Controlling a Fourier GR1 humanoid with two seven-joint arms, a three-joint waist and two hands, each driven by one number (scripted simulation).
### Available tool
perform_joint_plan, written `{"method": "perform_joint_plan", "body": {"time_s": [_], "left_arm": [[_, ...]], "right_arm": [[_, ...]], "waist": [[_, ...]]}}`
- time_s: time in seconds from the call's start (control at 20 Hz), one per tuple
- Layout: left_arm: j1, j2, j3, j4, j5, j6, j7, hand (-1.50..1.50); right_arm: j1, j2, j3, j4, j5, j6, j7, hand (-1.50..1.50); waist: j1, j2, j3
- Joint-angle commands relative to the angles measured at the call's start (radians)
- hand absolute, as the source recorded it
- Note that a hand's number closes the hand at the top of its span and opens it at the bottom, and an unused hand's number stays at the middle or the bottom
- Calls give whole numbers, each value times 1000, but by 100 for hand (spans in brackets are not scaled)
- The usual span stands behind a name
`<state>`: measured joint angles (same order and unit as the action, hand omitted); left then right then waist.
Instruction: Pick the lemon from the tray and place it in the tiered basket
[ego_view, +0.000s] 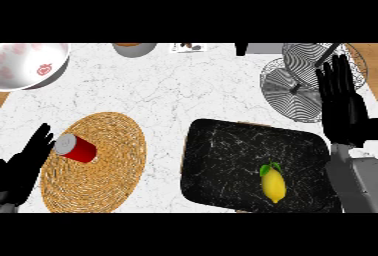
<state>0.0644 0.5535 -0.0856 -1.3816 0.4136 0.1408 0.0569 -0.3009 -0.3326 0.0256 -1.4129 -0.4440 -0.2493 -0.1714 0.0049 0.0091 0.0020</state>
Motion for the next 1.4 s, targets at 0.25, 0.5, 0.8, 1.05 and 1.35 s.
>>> {"method": "perform_joint_plan", "body": {"time_s": [0.25, 0.5, 0.8, 1.05, 1.35], "left_arm": [[15, 39, 4, 25, -62, 16, 1, 0], [44, -15, -46, 2, -85, 16, -13, 0], [18, 7, -26, 13, -65, -10, -2, 0], [-2, -10, -31, 14, -77, 11, 19, 0], [8, 1, -8, 12, -62, -35, 8, 0]], "right_arm": [[288, 184, 28, 94, -309, 398, -95, 150], [484, 233, 38, 45, 4, 230, -452, -150], [575, -67, 116, 101, 367, -21, -232, -150], [570, -205, 201, -62, 445, 22, 64, -150], [449, -334, 246, -318, 407, 196, 452, -150]], "waist": [[-19, 7, 10], [-27, -10, -3], [-19, -3, -13], [-11, -8, -9], [2, -11, -5]]}}
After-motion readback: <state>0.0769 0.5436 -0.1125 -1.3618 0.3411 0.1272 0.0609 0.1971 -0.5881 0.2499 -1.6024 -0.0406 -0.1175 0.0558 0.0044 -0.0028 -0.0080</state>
